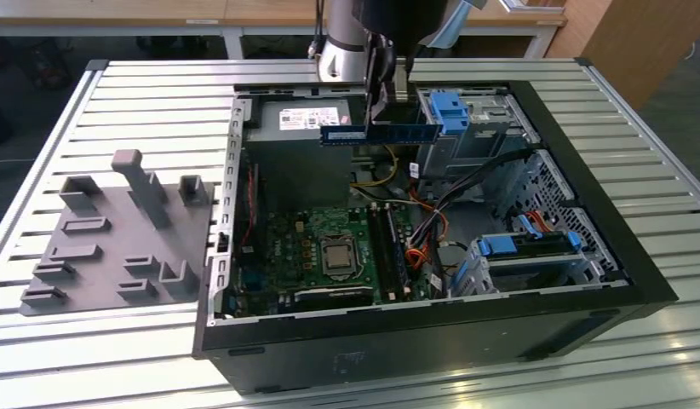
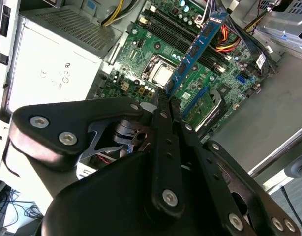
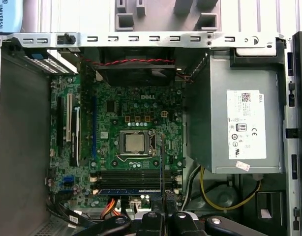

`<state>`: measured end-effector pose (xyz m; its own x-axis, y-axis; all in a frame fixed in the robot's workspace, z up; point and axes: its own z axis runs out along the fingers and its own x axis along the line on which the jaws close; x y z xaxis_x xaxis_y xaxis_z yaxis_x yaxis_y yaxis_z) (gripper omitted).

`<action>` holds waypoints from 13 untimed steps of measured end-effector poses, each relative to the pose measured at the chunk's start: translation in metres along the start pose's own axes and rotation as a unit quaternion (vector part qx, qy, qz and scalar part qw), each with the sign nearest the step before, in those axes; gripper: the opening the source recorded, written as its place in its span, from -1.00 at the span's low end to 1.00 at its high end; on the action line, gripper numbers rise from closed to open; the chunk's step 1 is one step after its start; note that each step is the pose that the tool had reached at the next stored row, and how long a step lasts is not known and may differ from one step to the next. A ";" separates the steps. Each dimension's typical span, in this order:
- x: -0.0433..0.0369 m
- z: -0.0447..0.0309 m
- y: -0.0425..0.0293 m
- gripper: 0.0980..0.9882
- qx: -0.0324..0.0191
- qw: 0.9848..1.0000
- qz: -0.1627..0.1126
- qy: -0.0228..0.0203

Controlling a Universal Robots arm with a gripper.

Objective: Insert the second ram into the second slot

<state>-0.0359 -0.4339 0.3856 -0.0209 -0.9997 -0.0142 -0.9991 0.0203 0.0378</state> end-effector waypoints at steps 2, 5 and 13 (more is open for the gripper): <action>0.0000 0.0000 0.0000 -0.91 0.000 1.000 0.002 0.000; 0.0000 0.0000 0.0000 -0.91 0.000 1.000 0.006 0.000; 0.0000 0.0000 0.0000 -0.91 0.000 1.000 0.015 -0.001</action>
<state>-0.0359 -0.4339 0.3856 -0.0505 -0.9986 -0.0142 -0.9980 0.0499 0.0378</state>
